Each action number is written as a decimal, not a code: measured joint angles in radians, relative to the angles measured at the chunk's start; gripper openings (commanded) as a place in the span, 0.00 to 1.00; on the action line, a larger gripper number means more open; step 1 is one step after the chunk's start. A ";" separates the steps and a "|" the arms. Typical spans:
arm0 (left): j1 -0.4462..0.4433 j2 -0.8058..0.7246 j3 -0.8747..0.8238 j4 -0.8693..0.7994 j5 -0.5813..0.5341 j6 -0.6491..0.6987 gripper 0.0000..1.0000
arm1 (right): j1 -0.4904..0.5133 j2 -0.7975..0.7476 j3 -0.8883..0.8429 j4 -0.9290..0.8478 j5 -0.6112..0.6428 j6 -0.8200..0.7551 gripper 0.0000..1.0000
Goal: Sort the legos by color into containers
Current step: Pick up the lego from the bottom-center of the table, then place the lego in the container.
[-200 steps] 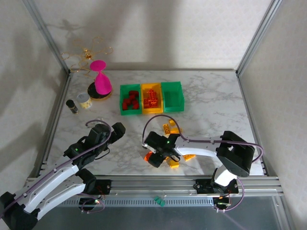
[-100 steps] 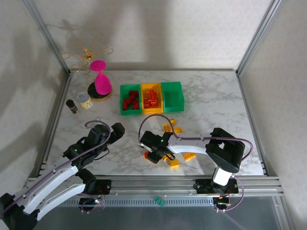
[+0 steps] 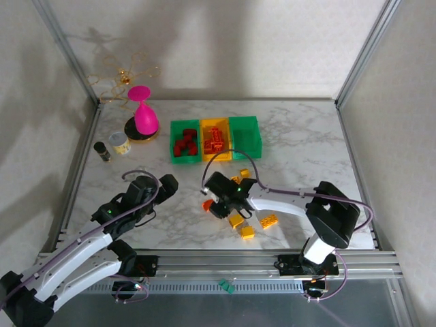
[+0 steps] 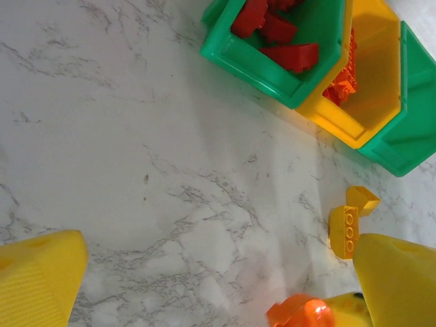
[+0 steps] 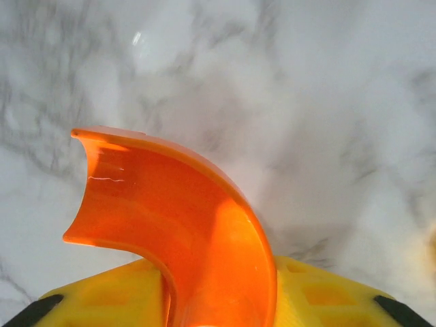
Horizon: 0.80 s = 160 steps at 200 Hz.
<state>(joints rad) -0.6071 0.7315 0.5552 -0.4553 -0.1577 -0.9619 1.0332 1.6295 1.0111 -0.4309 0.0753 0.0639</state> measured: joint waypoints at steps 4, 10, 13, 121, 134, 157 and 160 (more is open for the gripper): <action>0.000 0.008 0.006 0.003 0.000 0.002 1.00 | -0.011 0.000 0.011 0.000 0.000 0.003 0.38; 0.000 0.019 0.014 0.008 0.000 0.005 1.00 | -0.032 0.000 0.034 0.001 0.001 0.005 0.38; 0.000 0.024 0.018 0.011 0.000 0.007 1.00 | -0.041 0.001 0.043 0.001 0.003 0.007 0.38; 0.000 0.262 0.112 0.202 0.001 0.052 1.00 | -0.326 0.372 0.514 0.109 0.112 0.132 0.39; 0.000 0.281 0.124 0.216 0.001 0.057 1.00 | -0.341 0.409 0.563 0.112 0.126 0.136 0.42; 0.000 0.305 0.146 0.241 0.001 0.069 1.00 | -0.367 0.480 0.677 0.117 0.142 0.138 0.47; 0.000 0.307 0.148 0.244 0.002 0.069 1.00 | -0.370 0.485 0.690 0.118 0.142 0.138 0.48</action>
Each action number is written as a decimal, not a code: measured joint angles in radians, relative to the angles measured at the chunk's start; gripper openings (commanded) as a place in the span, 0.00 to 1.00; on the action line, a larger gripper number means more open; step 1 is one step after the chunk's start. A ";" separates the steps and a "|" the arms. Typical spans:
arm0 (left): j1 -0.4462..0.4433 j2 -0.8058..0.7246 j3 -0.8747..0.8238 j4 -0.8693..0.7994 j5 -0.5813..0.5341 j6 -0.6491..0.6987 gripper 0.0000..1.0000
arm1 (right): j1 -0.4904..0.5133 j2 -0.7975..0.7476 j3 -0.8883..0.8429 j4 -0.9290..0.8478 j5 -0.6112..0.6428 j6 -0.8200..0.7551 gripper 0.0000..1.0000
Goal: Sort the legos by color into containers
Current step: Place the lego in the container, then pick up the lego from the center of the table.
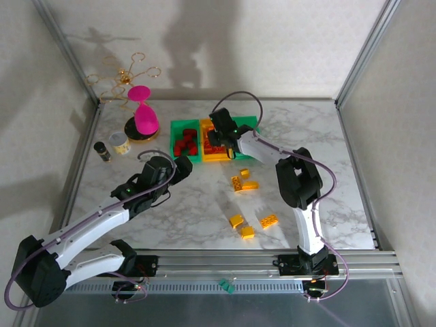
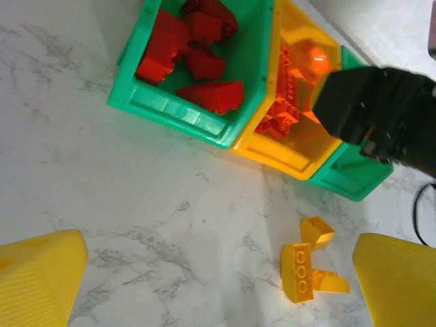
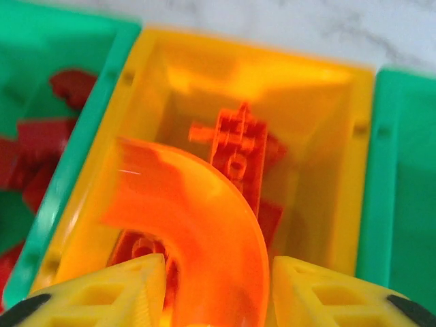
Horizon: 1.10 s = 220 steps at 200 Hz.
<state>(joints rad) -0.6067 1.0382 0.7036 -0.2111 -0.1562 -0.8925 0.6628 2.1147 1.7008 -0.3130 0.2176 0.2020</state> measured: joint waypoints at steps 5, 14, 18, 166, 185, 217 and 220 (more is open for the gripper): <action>0.000 0.002 0.002 0.004 0.000 0.002 1.00 | -0.005 0.012 0.020 0.002 0.000 -0.001 0.49; 0.000 0.006 0.005 0.011 0.000 0.006 1.00 | -0.013 0.029 0.049 0.003 0.000 -0.005 0.52; 0.000 0.006 0.006 0.013 0.002 0.008 1.00 | -0.016 0.033 0.057 0.003 0.000 -0.005 0.54; -0.061 0.000 -0.003 0.054 0.034 0.029 1.00 | -0.017 -0.513 -0.477 0.031 -0.031 0.063 0.73; -0.080 -0.006 -0.023 0.074 0.030 0.020 1.00 | -0.017 -0.553 -0.562 0.026 -0.030 0.090 0.76; -0.116 -0.010 -0.064 0.098 0.029 -0.003 1.00 | -0.017 -0.589 -0.687 0.017 -0.028 0.134 0.79; -0.119 -0.010 -0.065 0.098 0.028 -0.004 1.00 | -0.017 -0.589 -0.697 0.017 -0.028 0.139 0.79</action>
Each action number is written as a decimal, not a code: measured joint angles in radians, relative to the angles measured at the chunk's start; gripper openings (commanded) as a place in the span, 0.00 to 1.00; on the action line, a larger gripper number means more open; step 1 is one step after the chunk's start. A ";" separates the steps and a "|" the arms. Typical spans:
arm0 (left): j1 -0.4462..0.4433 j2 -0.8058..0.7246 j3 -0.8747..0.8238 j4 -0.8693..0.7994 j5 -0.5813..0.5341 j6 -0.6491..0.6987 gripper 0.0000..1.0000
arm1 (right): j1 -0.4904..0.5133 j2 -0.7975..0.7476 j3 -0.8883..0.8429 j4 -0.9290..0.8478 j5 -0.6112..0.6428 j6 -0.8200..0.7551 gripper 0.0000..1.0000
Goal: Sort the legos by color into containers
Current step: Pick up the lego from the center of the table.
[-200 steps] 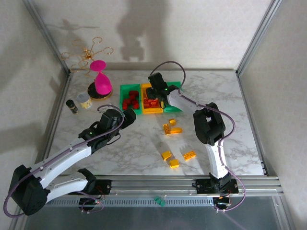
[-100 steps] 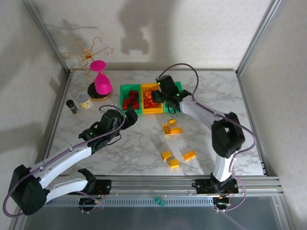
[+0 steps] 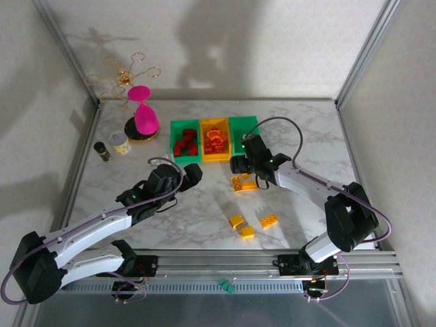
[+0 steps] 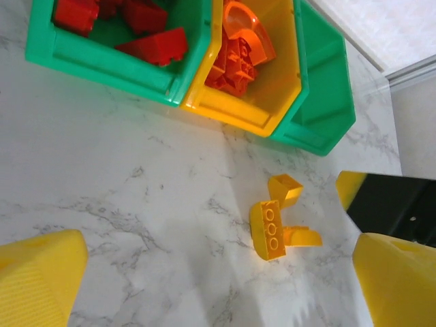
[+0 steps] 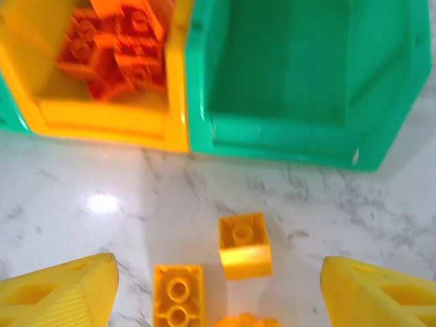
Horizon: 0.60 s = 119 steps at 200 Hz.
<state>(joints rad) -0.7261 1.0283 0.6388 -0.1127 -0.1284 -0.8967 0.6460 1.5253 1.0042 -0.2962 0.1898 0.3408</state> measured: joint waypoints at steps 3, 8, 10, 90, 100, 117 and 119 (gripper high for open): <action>-0.002 0.000 -0.001 0.000 0.000 -0.002 1.00 | 0.000 0.000 -0.007 -0.001 0.000 0.002 0.79; -0.008 0.000 -0.002 0.004 -0.002 -0.004 1.00 | 0.000 0.000 -0.020 0.001 0.000 0.009 0.79; -0.010 0.000 -0.002 0.005 -0.002 -0.006 1.00 | 0.000 0.000 -0.025 0.001 0.000 0.012 0.79; -0.040 0.054 -0.002 0.039 -0.021 -0.028 1.00 | -0.012 0.090 -0.075 0.082 -0.003 0.038 0.69; -0.043 0.060 -0.002 0.039 -0.022 -0.028 1.00 | -0.018 0.116 -0.071 0.091 -0.004 0.037 0.67; -0.048 0.068 -0.002 0.042 -0.022 -0.027 1.00 | -0.027 0.156 -0.060 0.101 -0.003 0.032 0.64; -0.048 0.069 -0.002 0.042 -0.022 -0.027 1.00 | -0.028 0.161 -0.058 0.101 -0.003 0.029 0.64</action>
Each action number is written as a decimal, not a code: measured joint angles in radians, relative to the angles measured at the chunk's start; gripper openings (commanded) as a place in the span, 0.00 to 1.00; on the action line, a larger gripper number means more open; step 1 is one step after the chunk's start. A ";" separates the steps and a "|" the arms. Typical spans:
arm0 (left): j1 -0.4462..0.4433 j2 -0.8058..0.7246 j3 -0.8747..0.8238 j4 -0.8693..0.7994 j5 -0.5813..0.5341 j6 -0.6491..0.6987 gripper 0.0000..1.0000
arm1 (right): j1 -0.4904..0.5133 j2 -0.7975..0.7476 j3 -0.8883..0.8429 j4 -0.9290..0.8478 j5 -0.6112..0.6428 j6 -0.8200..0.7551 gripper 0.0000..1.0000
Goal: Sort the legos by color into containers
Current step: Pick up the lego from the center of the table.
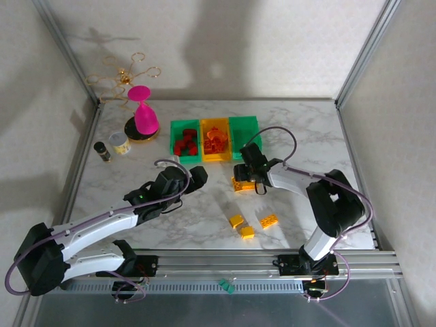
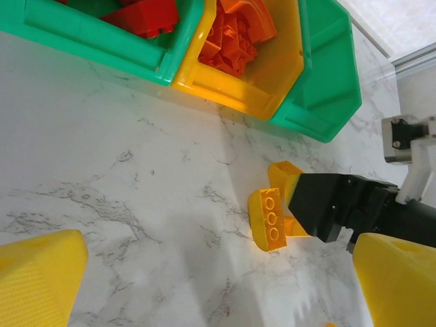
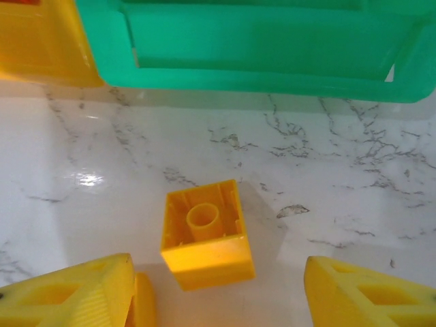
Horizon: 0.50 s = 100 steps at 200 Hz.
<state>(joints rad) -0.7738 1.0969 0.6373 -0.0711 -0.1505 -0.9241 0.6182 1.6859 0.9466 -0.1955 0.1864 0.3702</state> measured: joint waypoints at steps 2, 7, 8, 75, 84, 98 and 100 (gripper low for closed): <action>0.000 0.000 0.000 0.000 0.000 0.000 1.00 | -0.001 0.004 0.002 0.000 0.000 0.000 0.64; 0.000 0.003 0.000 0.000 0.000 0.000 1.00 | -0.003 0.014 0.008 0.001 0.000 -0.003 0.63; 0.000 0.003 0.000 0.000 0.000 0.000 1.00 | -0.004 0.015 0.009 0.001 0.000 -0.003 0.63; -0.003 0.019 0.004 0.000 -0.003 0.004 1.00 | -0.016 0.100 0.068 0.042 -0.007 -0.023 0.53; -0.003 0.019 0.004 0.000 -0.003 0.004 1.00 | -0.016 0.109 0.068 0.043 -0.007 -0.026 0.51; -0.003 0.019 0.006 0.000 -0.006 0.005 1.00 | -0.018 0.114 0.068 0.042 -0.006 -0.029 0.45; -0.003 0.019 0.006 -0.001 -0.006 0.005 1.00 | -0.018 0.114 0.068 0.042 -0.006 -0.033 0.44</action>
<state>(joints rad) -0.7765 1.1164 0.6430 -0.0719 -0.1570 -0.9192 0.5999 1.8000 1.0149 -0.1532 0.1799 0.3374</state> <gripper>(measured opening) 0.996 0.485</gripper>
